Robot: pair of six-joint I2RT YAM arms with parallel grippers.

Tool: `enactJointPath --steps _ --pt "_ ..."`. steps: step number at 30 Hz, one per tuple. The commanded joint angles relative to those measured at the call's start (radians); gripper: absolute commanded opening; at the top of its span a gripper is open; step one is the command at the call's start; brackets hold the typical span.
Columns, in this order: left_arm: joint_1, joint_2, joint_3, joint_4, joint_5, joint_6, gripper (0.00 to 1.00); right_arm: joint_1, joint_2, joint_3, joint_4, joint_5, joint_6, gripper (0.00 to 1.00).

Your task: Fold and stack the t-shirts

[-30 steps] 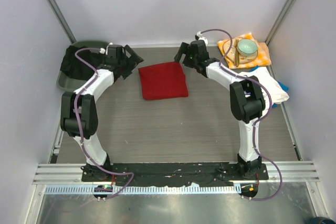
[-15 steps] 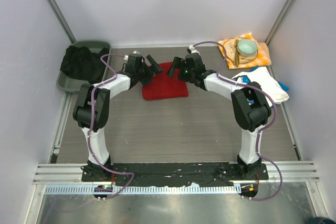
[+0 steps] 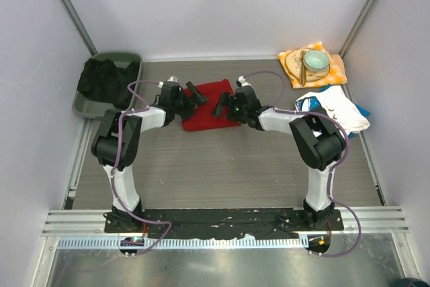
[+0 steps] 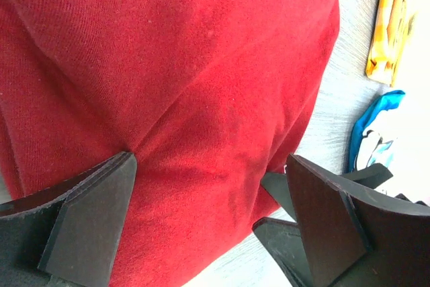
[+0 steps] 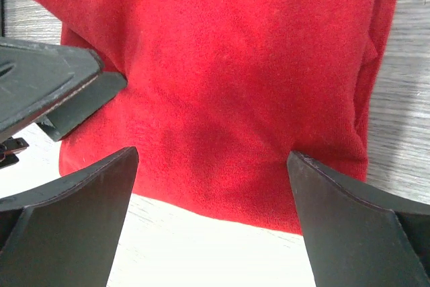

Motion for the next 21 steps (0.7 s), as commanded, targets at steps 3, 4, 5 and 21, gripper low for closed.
enactJointPath --steps 3,4,5,21 --pt "-0.025 -0.089 -0.169 0.02 -0.002 -0.006 1.0 0.023 -0.072 -0.101 0.011 0.017 -0.008 1.0" --pt "-0.031 -0.103 -0.216 0.033 -0.005 -0.006 1.0 0.037 -0.095 -0.125 -0.014 0.034 -0.012 1.0" --pt "-0.038 -0.118 -0.244 0.04 -0.011 -0.009 1.0 0.043 -0.112 -0.139 -0.028 0.046 -0.017 1.0" --pt "-0.193 -0.431 -0.548 0.034 -0.076 -0.017 1.0 0.226 -0.54 -0.368 -0.256 0.351 -0.012 1.0"
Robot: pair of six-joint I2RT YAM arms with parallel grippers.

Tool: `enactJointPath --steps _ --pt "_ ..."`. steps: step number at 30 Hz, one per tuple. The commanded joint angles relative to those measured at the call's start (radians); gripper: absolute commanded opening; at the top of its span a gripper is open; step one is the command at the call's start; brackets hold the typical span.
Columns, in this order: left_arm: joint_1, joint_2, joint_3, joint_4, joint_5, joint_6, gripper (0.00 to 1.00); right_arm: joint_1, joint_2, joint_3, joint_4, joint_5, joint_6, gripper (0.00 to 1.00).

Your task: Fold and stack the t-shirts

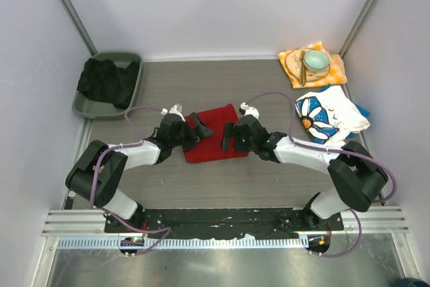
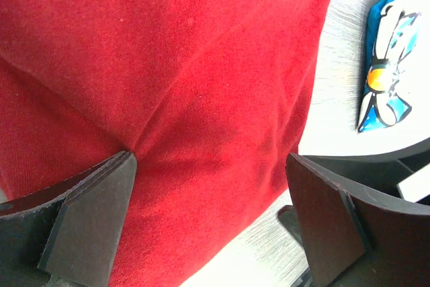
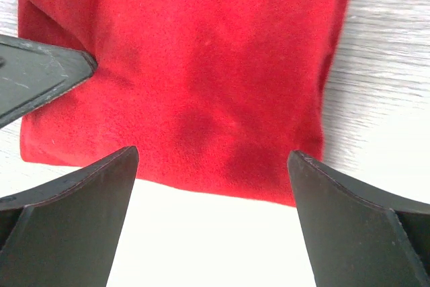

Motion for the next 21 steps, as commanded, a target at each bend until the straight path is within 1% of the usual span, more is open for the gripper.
enactJointPath --steps 1,5,6,9,12,15,18,21 --pt "-0.014 -0.06 -0.012 -0.159 -0.026 0.012 1.0 0.014 -0.12 0.024 -0.079 0.157 -0.008 1.0" --pt "-0.014 -0.149 0.106 -0.303 -0.041 0.059 1.0 0.014 -0.154 0.112 -0.154 0.287 -0.069 1.0" --pt "-0.014 -0.175 0.164 -0.367 -0.055 0.081 1.0 0.013 -0.151 0.147 -0.17 0.299 -0.08 1.0" --pt "-0.014 -0.195 0.27 -0.478 -0.084 0.114 1.0 0.008 -0.104 0.222 -0.2 0.312 -0.099 1.0" --pt "-0.012 -0.187 0.345 -0.532 -0.124 0.133 1.0 0.008 -0.026 0.291 -0.193 0.313 -0.111 1.0" --pt "-0.004 -0.146 0.41 -0.572 -0.152 0.168 1.0 0.005 0.059 0.353 -0.173 0.307 -0.113 1.0" --pt "0.012 -0.092 0.436 -0.577 -0.152 0.181 1.0 0.0 0.122 0.39 -0.135 0.295 -0.108 1.0" --pt "0.031 -0.049 0.42 -0.537 -0.15 0.179 1.0 -0.006 0.175 0.416 -0.106 0.287 -0.111 1.0"
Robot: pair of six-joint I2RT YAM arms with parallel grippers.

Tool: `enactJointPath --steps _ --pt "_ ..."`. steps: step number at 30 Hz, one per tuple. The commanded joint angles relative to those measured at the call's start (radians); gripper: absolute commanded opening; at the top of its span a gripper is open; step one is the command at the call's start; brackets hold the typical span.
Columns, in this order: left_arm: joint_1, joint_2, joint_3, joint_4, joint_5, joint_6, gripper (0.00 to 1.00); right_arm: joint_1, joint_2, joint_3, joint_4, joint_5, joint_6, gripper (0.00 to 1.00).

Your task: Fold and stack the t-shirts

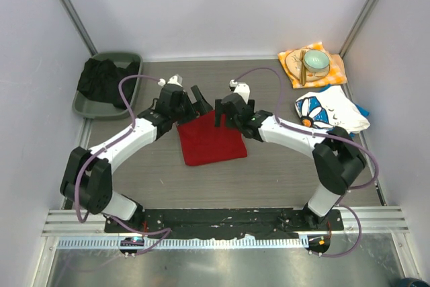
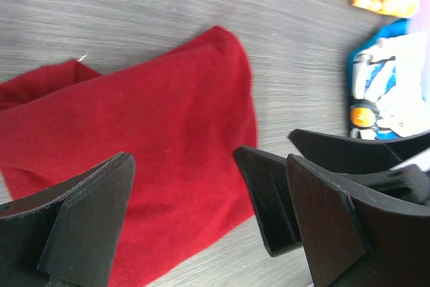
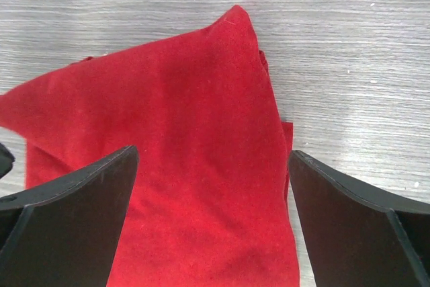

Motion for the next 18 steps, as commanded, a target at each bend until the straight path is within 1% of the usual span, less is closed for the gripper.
enactJointPath --steps 1,5,11,18 --pt "0.028 0.07 -0.001 -0.021 -0.025 0.036 1.0 -0.011 0.053 0.066 0.062 0.013 -0.016 1.0" --pt "0.049 0.145 -0.025 0.022 -0.02 0.036 1.0 -0.023 0.106 0.081 0.063 0.004 -0.018 1.0" --pt "0.074 0.202 -0.065 0.096 -0.025 0.033 1.0 -0.038 0.148 0.046 0.097 -0.004 -0.026 1.0" --pt "0.112 0.264 -0.057 0.13 -0.013 0.045 1.0 -0.04 0.142 -0.009 0.086 0.048 -0.055 0.99"
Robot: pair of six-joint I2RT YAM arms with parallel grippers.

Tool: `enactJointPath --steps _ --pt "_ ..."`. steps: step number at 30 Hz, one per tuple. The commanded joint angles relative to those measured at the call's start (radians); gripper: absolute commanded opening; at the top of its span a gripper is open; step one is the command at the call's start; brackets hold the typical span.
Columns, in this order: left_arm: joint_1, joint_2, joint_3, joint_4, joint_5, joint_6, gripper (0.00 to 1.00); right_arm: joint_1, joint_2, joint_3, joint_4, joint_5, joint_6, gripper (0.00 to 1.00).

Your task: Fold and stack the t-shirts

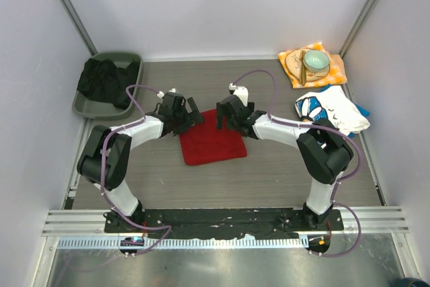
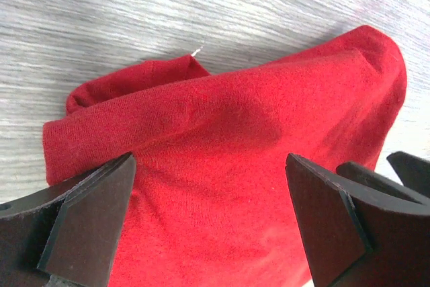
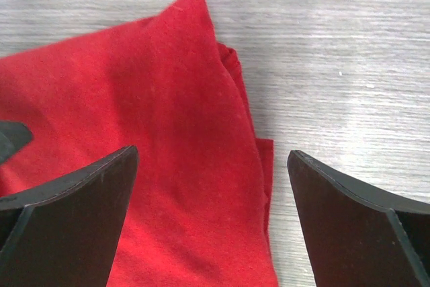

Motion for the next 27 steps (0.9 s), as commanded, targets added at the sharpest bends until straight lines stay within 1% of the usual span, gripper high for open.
enactJointPath --steps 1,3,4,5,7,8,11,13,14,15,16,17,18,21,23,26,27 --pt "0.027 0.023 0.007 0.069 0.004 0.025 1.0 -0.004 -0.025 -0.032 0.032 0.07 -0.028 1.0" --pt "0.027 0.013 0.016 0.069 0.016 0.025 1.0 -0.009 -0.075 -0.047 0.026 0.089 -0.032 1.0" --pt "0.027 -0.006 0.018 0.099 0.03 0.023 1.0 -0.015 -0.095 -0.052 0.025 0.097 -0.037 1.0" --pt "0.027 -0.014 0.018 0.103 0.038 0.018 1.0 -0.024 -0.142 -0.055 0.023 0.113 -0.043 1.0" --pt "0.027 -0.046 0.03 0.093 0.059 0.012 1.0 -0.043 -0.187 -0.052 0.013 0.129 -0.071 1.0" --pt "0.027 -0.059 0.035 0.086 0.091 0.008 1.0 -0.073 -0.227 -0.046 -0.01 0.147 -0.077 1.0" --pt "0.024 -0.117 0.016 0.08 0.142 -0.015 1.0 -0.148 -0.269 -0.026 -0.075 0.153 -0.074 1.0" --pt "0.015 -0.151 -0.01 0.078 0.153 -0.023 1.0 -0.225 -0.287 -0.015 -0.115 0.193 -0.043 1.0" --pt "0.01 -0.184 -0.02 0.078 0.165 -0.035 1.0 -0.245 -0.286 -0.004 -0.153 0.228 -0.032 1.0" --pt "-0.001 -0.203 -0.033 0.078 0.17 -0.043 1.0 -0.285 -0.272 0.005 -0.174 0.301 -0.019 1.0" --pt "-0.011 -0.221 -0.059 0.08 0.167 -0.052 1.0 -0.306 -0.264 0.016 -0.225 0.325 0.01 1.0" --pt "-0.03 -0.252 -0.073 0.087 0.162 -0.067 1.0 -0.326 -0.25 0.042 -0.248 0.351 0.029 1.0" --pt "-0.072 -0.261 -0.08 0.09 0.155 -0.063 1.0 -0.374 -0.223 0.056 -0.267 0.386 0.044 1.0" --pt "-0.14 -0.299 -0.111 0.076 0.145 -0.078 1.0 -0.444 -0.183 0.125 -0.357 0.397 0.122 1.0" --pt "-0.178 -0.312 -0.146 0.081 0.141 -0.089 1.0 -0.489 -0.149 0.166 -0.401 0.446 0.17 1.0" --pt "-0.208 -0.324 -0.198 0.089 0.133 -0.083 1.0 -0.541 -0.112 0.226 -0.468 0.506 0.228 1.0" --pt "-0.211 -0.327 -0.215 0.096 0.133 -0.086 1.0 -0.556 -0.105 0.238 -0.483 0.509 0.276 1.0"
